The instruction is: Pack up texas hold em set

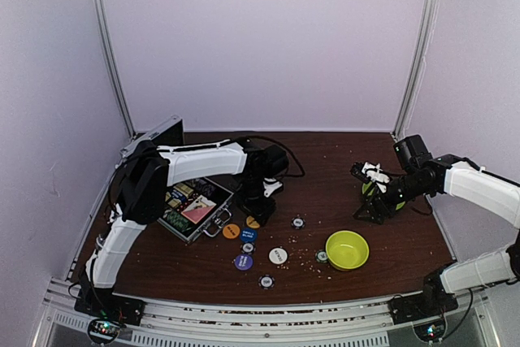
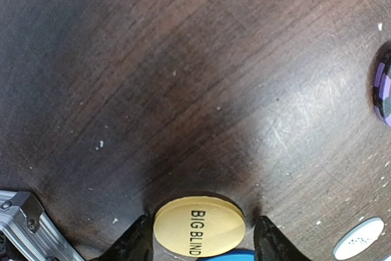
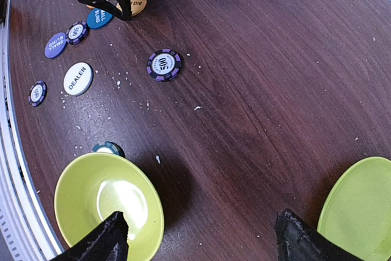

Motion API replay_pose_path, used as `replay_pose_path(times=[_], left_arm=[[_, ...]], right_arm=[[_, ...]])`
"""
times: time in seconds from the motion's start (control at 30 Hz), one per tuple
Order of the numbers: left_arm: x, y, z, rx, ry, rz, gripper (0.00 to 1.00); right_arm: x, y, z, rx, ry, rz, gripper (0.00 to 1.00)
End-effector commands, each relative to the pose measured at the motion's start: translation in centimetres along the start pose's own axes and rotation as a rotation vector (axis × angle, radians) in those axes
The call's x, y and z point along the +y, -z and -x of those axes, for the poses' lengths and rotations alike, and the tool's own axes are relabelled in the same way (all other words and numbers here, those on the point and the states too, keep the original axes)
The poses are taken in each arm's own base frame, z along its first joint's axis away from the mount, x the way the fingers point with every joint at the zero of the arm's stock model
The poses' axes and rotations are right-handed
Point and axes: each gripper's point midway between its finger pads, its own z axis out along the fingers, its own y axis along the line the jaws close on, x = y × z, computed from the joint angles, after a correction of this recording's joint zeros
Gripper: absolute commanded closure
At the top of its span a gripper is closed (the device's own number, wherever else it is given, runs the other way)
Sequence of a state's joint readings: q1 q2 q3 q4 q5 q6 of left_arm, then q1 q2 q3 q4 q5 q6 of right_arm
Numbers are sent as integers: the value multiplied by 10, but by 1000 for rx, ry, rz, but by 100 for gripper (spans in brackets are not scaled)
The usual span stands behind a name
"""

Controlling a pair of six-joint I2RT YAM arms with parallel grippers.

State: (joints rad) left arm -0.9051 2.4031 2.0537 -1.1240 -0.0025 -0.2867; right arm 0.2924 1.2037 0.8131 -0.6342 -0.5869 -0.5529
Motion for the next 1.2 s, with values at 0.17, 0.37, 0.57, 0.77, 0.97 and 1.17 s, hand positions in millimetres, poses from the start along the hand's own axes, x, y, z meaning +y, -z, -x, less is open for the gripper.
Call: replay_pose_path(times=[0.17, 0.37, 0.57, 0.77, 0.97, 1.17], left_arm=[[0, -11, -9, 45, 9, 8, 40], [2, -17, -11, 58, 10, 19, 43], [3, -23, -15, 75, 9, 23, 48], [2, -15, -17, 76, 1, 18, 54], [-3, 24, 6, -49, -38, -9, 56], [9, 75, 24, -186, -44, 32, 56]], right_arm=[[-2, 1, 5, 8, 18, -2, 17], [-2, 1, 5, 6, 20, -4, 17], [-2, 1, 4, 9, 18, -4, 16], [-2, 1, 4, 9, 18, -3, 17], [-2, 0, 4, 14, 15, -1, 17], [-2, 0, 4, 13, 18, -5, 16]])
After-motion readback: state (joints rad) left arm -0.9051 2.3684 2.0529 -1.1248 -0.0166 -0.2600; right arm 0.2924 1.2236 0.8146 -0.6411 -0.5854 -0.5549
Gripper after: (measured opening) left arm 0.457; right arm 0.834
